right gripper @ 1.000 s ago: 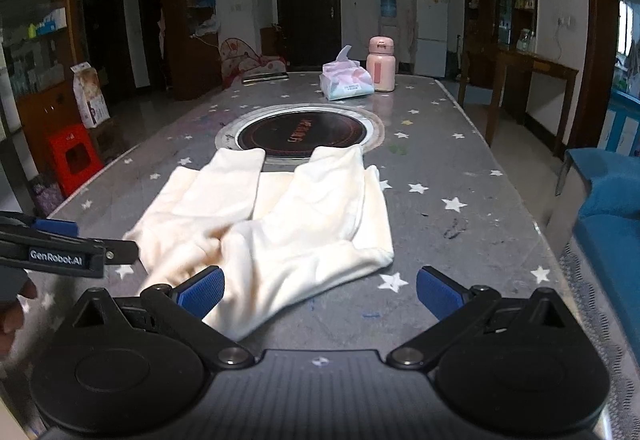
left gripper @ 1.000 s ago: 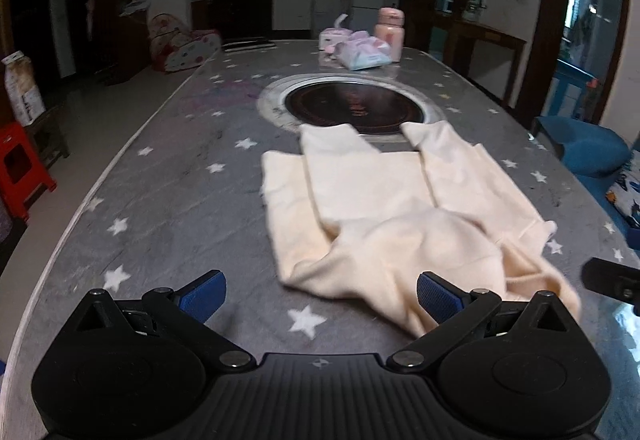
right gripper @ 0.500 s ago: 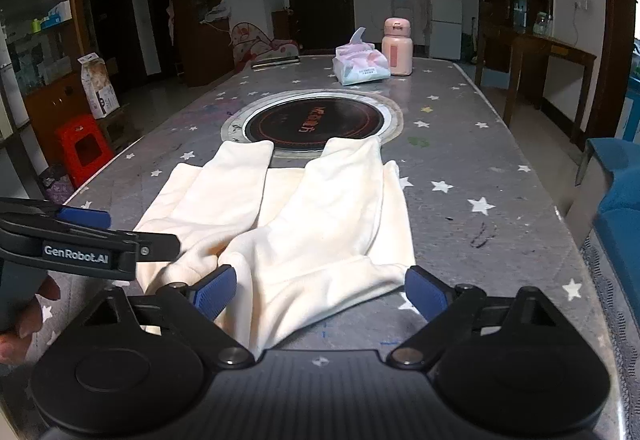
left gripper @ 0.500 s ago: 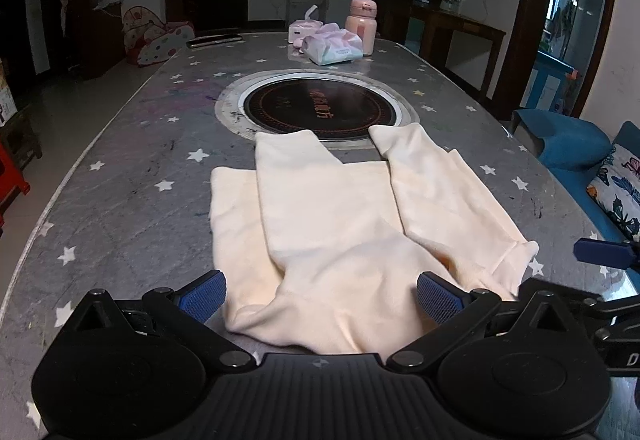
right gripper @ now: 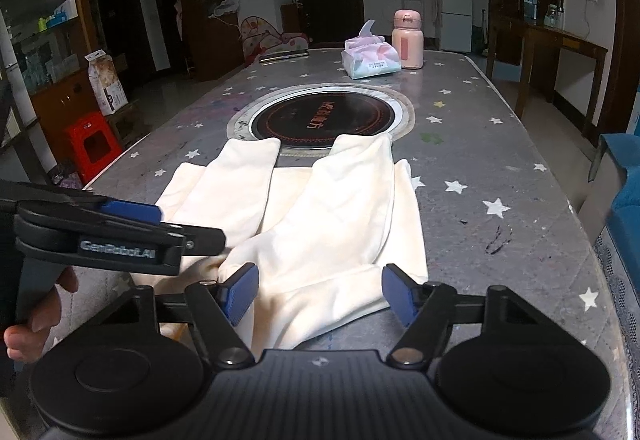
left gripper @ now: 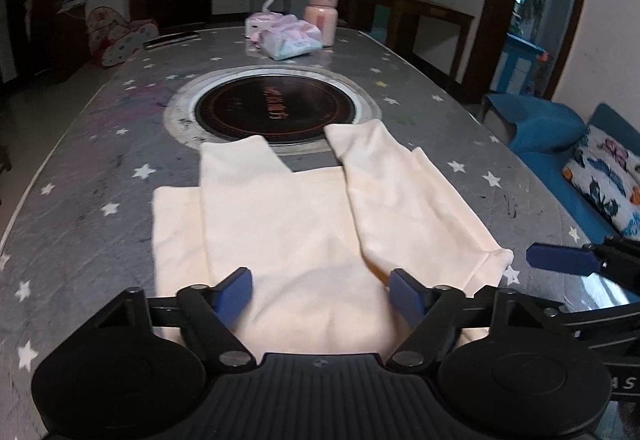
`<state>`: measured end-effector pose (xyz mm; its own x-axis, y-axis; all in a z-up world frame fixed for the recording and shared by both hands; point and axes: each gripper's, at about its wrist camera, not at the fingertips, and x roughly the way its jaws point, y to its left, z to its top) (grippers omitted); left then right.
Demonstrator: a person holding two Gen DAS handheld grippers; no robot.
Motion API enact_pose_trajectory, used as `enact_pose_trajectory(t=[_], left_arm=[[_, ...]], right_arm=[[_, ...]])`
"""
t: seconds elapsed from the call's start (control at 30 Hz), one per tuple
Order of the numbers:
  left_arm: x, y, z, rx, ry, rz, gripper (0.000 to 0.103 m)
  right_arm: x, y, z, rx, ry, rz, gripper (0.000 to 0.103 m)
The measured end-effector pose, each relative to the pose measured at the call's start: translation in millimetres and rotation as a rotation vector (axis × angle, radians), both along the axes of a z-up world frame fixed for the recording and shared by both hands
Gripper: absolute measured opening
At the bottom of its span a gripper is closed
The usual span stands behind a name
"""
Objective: Fold clothes
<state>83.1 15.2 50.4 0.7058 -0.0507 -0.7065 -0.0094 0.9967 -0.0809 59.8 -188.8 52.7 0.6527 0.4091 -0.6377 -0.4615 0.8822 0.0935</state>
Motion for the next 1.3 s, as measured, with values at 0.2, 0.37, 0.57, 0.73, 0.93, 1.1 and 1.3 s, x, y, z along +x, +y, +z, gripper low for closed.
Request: enact_pose_trajectory(t=[0.2, 0.37, 0.57, 0.73, 0.93, 1.1, 1.3], left_arm=[[17.3, -5.2, -12.3, 0.021, 0.046, -0.065, 0.023], [8.7, 1.5, -13.3, 0.01, 0.03, -0.076, 0.006], [-5.2, 8.1, -10.0, 0.021, 0.009, -0.076, 0.004], [-14.8, 15.5, -8.6, -0.003, -0.001, -0.058, 0.004], [-24.2, 19.1, -5.5, -0.019, -0.014, -0.052, 0.004], [-32.5, 23.6, -3.5, -0.029, -0.023, -0.042, 0.004], [-52.6, 27.1, 7.0, -0.023, -0.062, -0.031, 0.003]], right_arm=[[5.7, -7.5, 2.1, -0.003, 0.0, -0.016, 0.063], [9.2, -7.2, 4.5, -0.015, -0.004, 0.0, 0.062], [18.4, 9.8, 2.4, -0.008, 0.023, 0.064, 0.054], [25.3, 31.2, -0.4, -0.003, 0.042, 0.117, 0.048], [31.9, 55.0, -11.4, -0.004, 0.093, 0.177, 0.032], [28.7, 48.2, -16.8, -0.007, 0.098, 0.155, 0.01], [3.4, 9.4, 2.9, 0.025, 0.026, 0.094, 0.004]])
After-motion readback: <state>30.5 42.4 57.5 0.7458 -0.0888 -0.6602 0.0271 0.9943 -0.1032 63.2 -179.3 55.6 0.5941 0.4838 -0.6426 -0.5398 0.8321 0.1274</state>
